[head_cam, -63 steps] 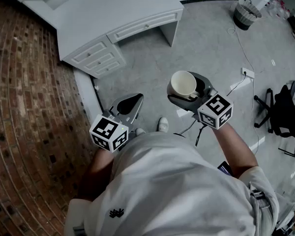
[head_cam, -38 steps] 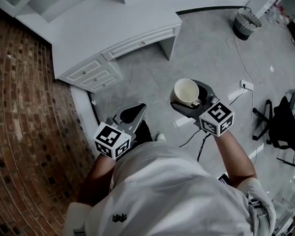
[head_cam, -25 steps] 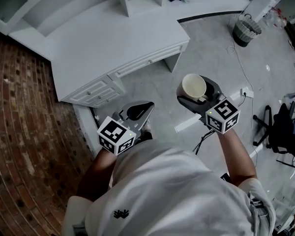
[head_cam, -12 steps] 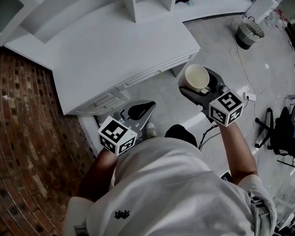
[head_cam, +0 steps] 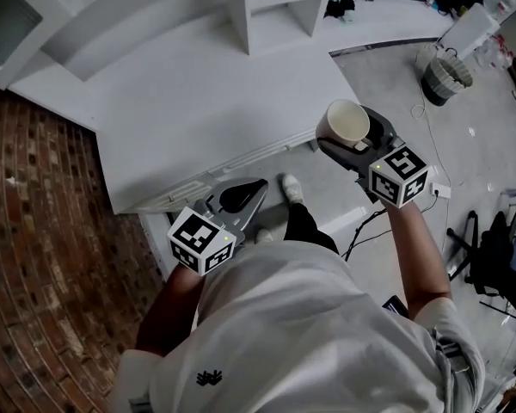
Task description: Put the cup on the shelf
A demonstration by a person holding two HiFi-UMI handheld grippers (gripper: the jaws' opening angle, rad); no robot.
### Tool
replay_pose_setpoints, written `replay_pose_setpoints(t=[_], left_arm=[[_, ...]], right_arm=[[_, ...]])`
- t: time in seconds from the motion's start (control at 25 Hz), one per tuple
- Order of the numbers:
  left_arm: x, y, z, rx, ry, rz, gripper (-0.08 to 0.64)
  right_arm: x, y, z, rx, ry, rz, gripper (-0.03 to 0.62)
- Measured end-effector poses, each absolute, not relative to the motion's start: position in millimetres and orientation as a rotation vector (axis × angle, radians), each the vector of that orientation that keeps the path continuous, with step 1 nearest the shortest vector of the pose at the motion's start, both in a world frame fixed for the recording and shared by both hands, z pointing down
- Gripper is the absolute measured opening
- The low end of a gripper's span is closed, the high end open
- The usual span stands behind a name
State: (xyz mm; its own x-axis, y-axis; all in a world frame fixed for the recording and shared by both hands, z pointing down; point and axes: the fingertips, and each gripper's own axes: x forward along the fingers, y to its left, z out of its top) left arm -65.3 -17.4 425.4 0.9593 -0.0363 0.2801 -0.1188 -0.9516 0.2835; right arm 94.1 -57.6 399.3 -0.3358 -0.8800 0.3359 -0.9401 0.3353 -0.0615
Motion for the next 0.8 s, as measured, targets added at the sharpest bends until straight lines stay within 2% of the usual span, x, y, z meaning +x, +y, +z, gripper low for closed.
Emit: replay_pose_setpoints(t=[0.8], left_arm=[[36.1,-154.2,409.6,2.734,-0.461,0.363,0.006]], right_arm=[[219.3,-262.9,382.1,1.405,-2.474,0.265,0.439]])
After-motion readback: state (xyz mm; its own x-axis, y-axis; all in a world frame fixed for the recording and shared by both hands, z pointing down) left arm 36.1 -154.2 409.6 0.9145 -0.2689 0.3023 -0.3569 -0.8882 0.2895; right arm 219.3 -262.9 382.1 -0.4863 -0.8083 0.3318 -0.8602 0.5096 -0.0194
